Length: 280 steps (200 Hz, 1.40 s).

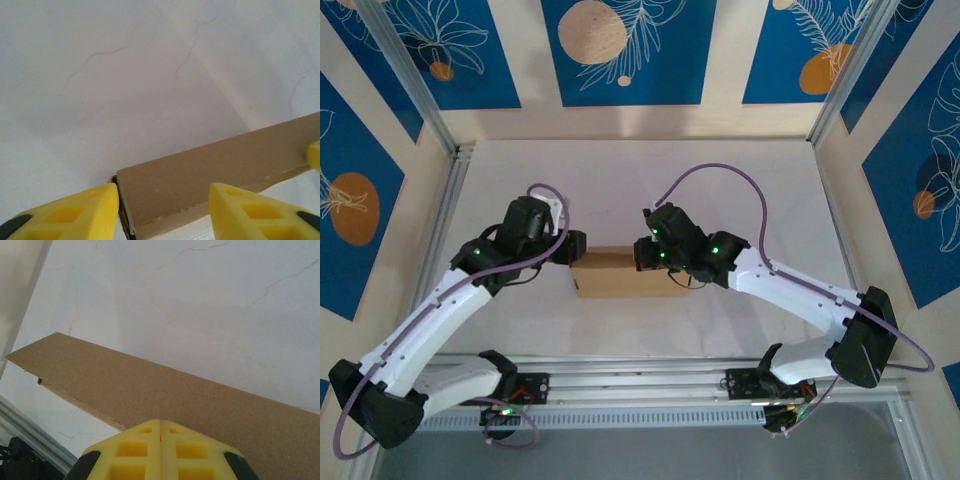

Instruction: Fold the paper box

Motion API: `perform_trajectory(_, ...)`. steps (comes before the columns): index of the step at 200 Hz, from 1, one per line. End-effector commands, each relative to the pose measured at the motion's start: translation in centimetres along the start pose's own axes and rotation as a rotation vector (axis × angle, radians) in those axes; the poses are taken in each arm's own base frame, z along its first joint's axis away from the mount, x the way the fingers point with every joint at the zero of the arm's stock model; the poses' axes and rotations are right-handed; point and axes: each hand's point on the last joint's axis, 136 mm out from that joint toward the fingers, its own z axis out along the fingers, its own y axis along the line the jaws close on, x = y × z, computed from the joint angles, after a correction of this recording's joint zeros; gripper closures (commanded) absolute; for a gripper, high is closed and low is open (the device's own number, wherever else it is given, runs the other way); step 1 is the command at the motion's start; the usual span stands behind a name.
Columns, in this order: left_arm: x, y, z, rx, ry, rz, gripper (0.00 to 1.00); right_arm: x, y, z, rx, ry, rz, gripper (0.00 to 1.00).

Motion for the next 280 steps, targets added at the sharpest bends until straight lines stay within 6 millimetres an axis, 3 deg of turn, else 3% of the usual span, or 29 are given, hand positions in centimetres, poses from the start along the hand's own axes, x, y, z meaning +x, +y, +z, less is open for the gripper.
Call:
perform_trajectory(1, 0.9, 0.9, 0.7, -0.009, -0.011, -0.045, 0.54, 3.3, -3.1, 0.5, 0.119, 0.099, -0.002, 1.00)
perform_trajectory(49, 5.2, 3.0, 2.0, -0.052, 0.039, -0.104, 0.60, 3.6, -2.6, 0.5, 0.108, 0.105, -0.006, 1.00)
perform_trajectory(83, 7.1, 3.8, 2.5, -0.059, 0.061, -0.148, 0.63, 3.7, -2.6, 0.4, 0.108, 0.109, -0.014, 1.00)
perform_trajectory(162, 9.3, 4.8, 2.8, -0.070, 0.073, -0.213, 0.65, 3.4, -2.0, -0.4, 0.082, 0.106, -0.028, 1.00)
perform_trajectory(207, 8.4, 4.8, 2.2, -0.080, 0.048, -0.194, 0.65, 0.3, -1.0, -3.4, 0.003, 0.024, -0.032, 0.81)
perform_trajectory(229, 8.3, 4.7, 2.2, -0.076, 0.046, -0.191, 0.65, -1.2, -2.2, -5.2, -0.003, -0.018, 0.007, 0.73)
perform_trajectory(250, 8.1, 4.6, 2.2, -0.071, 0.044, -0.189, 0.66, -2.1, -4.5, -6.6, 0.011, -0.054, 0.072, 0.67)
perform_trajectory(280, 7.9, 4.6, 2.1, -0.070, 0.039, -0.188, 0.66, -2.3, -8.0, -7.1, 0.033, -0.055, 0.189, 0.64)
